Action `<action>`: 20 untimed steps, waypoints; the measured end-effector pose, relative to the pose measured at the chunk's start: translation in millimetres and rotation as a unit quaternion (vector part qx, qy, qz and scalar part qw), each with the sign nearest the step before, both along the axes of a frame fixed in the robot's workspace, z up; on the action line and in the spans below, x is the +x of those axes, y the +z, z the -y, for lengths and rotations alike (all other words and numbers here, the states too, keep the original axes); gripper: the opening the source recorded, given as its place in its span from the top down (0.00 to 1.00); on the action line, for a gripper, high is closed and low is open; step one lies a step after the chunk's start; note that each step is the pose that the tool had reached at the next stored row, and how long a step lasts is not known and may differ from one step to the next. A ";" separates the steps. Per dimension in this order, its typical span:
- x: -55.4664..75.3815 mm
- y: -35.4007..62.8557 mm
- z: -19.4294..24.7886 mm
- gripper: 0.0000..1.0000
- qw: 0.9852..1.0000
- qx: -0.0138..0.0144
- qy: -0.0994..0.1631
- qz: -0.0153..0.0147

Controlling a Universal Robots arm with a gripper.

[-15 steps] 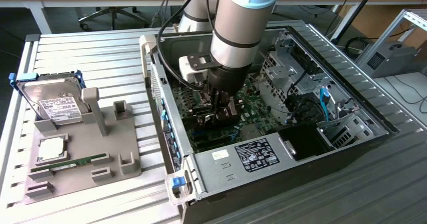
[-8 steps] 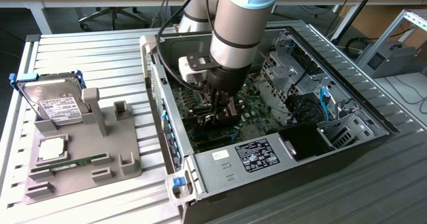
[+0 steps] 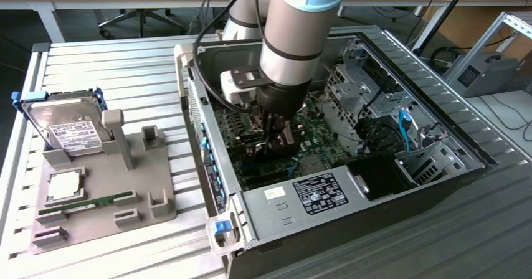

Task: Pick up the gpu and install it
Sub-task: 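Insert the gpu into the slot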

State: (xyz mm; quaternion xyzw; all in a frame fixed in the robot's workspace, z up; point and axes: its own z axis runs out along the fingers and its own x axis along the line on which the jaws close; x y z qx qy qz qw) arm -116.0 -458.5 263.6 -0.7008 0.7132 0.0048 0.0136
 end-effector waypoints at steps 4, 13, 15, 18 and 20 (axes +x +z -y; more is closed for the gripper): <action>-1.0 -0.1 0.0 0.73 1.000 0.000 0.000 0.000; -1.4 -0.2 0.0 0.73 1.000 0.000 0.000 0.000; -1.3 -0.2 0.0 0.73 1.000 0.000 0.000 0.000; -1.3 -0.2 0.0 0.73 1.000 0.000 0.000 0.000; -1.4 -0.2 0.1 0.73 1.000 0.000 0.000 0.000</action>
